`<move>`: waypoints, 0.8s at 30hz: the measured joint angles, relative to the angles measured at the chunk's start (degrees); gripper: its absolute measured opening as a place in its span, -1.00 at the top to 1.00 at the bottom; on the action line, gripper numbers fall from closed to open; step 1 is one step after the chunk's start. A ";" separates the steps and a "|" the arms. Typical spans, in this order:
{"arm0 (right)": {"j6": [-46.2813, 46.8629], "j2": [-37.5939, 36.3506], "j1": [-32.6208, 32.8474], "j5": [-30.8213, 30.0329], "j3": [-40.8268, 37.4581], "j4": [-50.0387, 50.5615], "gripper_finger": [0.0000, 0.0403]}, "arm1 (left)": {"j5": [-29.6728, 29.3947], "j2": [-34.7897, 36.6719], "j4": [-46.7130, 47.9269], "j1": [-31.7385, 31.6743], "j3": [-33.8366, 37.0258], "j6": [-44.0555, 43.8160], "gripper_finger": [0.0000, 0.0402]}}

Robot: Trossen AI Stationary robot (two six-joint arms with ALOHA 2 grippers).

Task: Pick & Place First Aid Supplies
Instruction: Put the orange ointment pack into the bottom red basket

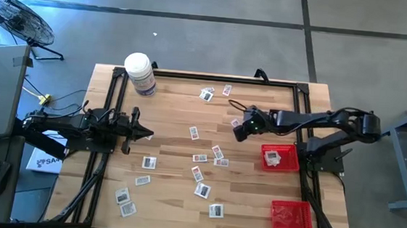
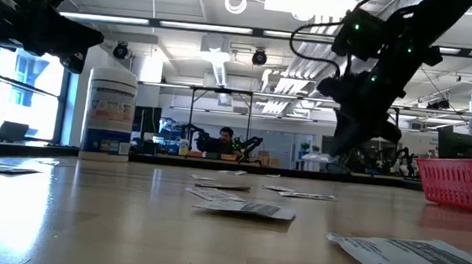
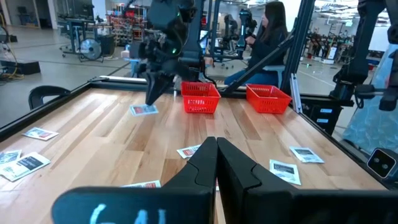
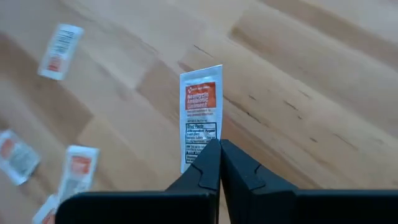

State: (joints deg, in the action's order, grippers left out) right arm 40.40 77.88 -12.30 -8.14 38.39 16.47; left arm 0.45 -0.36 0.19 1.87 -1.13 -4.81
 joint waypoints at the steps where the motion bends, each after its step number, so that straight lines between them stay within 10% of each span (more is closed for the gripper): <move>1: -0.98 -0.74 0.44 0.08 0.04 0.06 1.00 | 0.00 0.00 0.00 0.00 0.00 0.02 1.00; 24: -10.44 -6.28 27.01 11.82 0.11 -4.73 1.00 | 0.00 0.00 0.00 0.00 0.00 0.00 1.00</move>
State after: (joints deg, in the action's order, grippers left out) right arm 29.97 71.61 14.71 3.68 38.50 11.74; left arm 0.45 -0.36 0.19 1.87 -1.13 -4.82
